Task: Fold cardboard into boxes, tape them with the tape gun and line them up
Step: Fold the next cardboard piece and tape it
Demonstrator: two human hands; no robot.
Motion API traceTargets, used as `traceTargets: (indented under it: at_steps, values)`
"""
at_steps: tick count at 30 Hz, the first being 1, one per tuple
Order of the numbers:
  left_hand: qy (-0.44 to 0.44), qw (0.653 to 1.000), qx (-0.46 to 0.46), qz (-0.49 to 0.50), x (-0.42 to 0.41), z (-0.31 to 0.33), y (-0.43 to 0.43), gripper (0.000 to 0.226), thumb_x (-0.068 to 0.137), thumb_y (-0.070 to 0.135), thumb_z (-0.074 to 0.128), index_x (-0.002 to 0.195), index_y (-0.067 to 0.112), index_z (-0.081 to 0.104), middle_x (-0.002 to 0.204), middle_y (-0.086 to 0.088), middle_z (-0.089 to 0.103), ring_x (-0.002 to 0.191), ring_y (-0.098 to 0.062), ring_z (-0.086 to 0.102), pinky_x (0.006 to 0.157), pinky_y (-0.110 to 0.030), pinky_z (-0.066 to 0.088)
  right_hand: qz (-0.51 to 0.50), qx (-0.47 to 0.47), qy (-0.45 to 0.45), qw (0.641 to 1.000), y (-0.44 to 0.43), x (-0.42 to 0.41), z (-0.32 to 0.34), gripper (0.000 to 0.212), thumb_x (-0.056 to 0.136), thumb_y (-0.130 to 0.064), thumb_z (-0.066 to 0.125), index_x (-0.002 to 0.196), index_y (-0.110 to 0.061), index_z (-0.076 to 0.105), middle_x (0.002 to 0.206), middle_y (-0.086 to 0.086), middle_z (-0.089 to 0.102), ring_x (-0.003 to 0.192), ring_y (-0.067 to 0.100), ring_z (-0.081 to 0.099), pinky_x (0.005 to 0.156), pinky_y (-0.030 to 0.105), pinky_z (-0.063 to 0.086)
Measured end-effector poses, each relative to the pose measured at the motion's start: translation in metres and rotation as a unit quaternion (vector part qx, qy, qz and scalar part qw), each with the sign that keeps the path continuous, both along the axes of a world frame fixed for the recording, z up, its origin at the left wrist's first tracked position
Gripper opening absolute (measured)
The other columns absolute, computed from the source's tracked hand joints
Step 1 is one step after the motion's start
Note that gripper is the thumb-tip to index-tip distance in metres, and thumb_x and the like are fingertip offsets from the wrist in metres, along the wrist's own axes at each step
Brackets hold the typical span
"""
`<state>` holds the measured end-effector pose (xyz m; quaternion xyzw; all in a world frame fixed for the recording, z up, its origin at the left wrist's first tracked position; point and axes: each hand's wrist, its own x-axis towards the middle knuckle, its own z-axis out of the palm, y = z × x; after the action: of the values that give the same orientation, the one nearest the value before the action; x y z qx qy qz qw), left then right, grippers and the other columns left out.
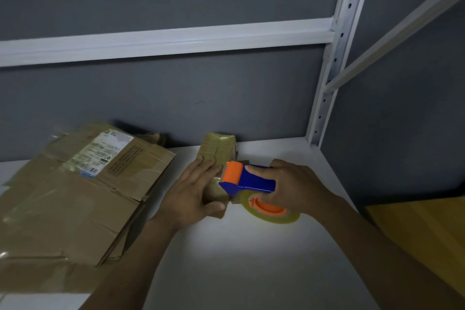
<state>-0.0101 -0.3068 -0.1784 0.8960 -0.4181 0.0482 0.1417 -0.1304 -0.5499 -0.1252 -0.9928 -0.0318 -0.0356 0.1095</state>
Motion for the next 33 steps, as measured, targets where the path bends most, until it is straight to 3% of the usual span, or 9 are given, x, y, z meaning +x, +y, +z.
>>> traceTargets:
  at_steps: [3, 6, 14, 20, 22, 25, 27, 30, 33]
  values:
    - [0.011, 1.000, -0.005, 0.006, 0.005, 0.005, -0.001, 0.111, 0.060, 0.095, 0.037, 0.151, 0.034, 0.022, 0.159, 0.013, 0.017, 0.145, -0.004, -0.002, 0.114, -0.028, 0.009, -0.003, -0.001, 0.014, 1.000, -0.014, -0.013, 0.004, 0.083, 0.083, -0.054, 0.064, 0.150, -0.037, 0.017, 0.139, -0.005, 0.041, 0.125, 0.014, 0.043, 0.084, 0.016, 0.041]
    - [0.023, 1.000, -0.015, 0.011, 0.002, 0.006, -0.002, 0.106, 0.061, 0.084, 0.047, 0.151, 0.035, 0.022, 0.158, 0.015, 0.016, 0.143, -0.002, -0.003, 0.111, -0.026, 0.008, -0.007, -0.043, 0.030, 0.999, -0.024, -0.027, 0.010, 0.081, 0.086, -0.054, 0.060, 0.150, -0.034, 0.014, 0.141, -0.007, 0.037, 0.127, 0.011, 0.040, 0.081, 0.012, 0.032]
    - [0.028, 0.999, 0.001, 0.038, -0.005, 0.007, -0.007, 0.101, 0.070, 0.069, 0.067, 0.152, 0.035, 0.017, 0.159, 0.015, 0.011, 0.146, -0.008, -0.003, 0.117, -0.037, 0.013, 0.011, -0.132, -0.012, 0.991, 0.016, -0.015, 0.011, 0.065, 0.092, -0.050, 0.054, 0.147, -0.029, 0.027, 0.131, 0.005, 0.049, 0.118, 0.020, 0.051, 0.089, 0.026, 0.041]
    - [0.020, 0.999, 0.001, 0.033, -0.010, 0.008, -0.010, 0.112, 0.057, 0.087, 0.039, 0.152, 0.031, 0.019, 0.160, 0.010, 0.013, 0.147, -0.012, -0.002, 0.112, -0.030, 0.006, -0.013, -0.075, 0.008, 0.997, 0.018, -0.005, 0.018, 0.050, 0.088, -0.040, 0.060, 0.135, -0.027, 0.047, 0.115, 0.001, 0.062, 0.102, 0.019, 0.058, 0.080, 0.026, 0.043]
    - [0.025, 0.999, -0.014, 0.033, -0.011, 0.008, -0.009, 0.113, 0.057, 0.088, 0.039, 0.152, 0.031, 0.020, 0.160, 0.010, 0.014, 0.147, -0.012, -0.001, 0.112, -0.028, 0.005, -0.048, -0.050, 0.018, 0.997, 0.013, -0.001, 0.020, 0.051, 0.085, -0.035, 0.061, 0.134, -0.028, 0.050, 0.112, 0.001, 0.063, 0.099, 0.019, 0.058, 0.079, 0.027, 0.043]
    - [0.027, 0.999, -0.033, 0.030, -0.014, 0.009, -0.006, 0.114, 0.056, 0.094, 0.035, 0.151, 0.031, 0.025, 0.158, 0.011, 0.018, 0.147, -0.012, 0.003, 0.112, -0.025, 0.004, -0.085, 0.015, 0.042, 0.995, 0.000, 0.000, 0.015, 0.060, 0.078, -0.035, 0.068, 0.135, -0.037, 0.049, 0.112, -0.006, 0.062, 0.096, 0.016, 0.058, 0.075, 0.025, 0.042]
    - [0.042, 0.994, -0.084, 0.046, -0.017, 0.014, -0.008, 0.105, 0.062, 0.093, 0.030, 0.145, 0.030, 0.039, 0.152, 0.013, 0.031, 0.144, -0.012, 0.015, 0.111, -0.023, 0.008, -0.122, 0.155, 0.062, 0.978, -0.013, -0.005, 0.011, 0.060, 0.075, -0.035, 0.074, 0.130, -0.042, 0.053, 0.115, -0.011, 0.064, 0.098, 0.013, 0.060, 0.079, 0.028, 0.048]
    - [0.056, 0.980, -0.177, 0.072, -0.019, 0.019, -0.017, 0.075, 0.079, 0.073, 0.030, 0.128, 0.026, 0.062, 0.134, 0.011, 0.056, 0.128, -0.014, 0.041, 0.105, -0.024, 0.028, -0.157, 0.426, 0.081, 0.887, -0.031, -0.016, 0.005, 0.034, 0.075, -0.014, 0.077, 0.099, -0.036, 0.068, 0.087, -0.010, 0.072, 0.082, 0.010, 0.066, 0.073, 0.027, 0.055]
    - [0.014, 0.980, -0.182, 0.077, -0.015, 0.018, -0.025, 0.063, 0.087, 0.063, 0.033, 0.119, 0.022, 0.069, 0.123, 0.007, 0.065, 0.114, -0.019, 0.051, 0.094, -0.025, 0.035, -0.181, 0.475, 0.119, 0.853, -0.043, -0.024, -0.004, 0.022, 0.077, -0.004, 0.070, 0.085, -0.025, 0.070, 0.066, -0.009, 0.070, 0.065, 0.008, 0.066, 0.058, 0.020, 0.048]
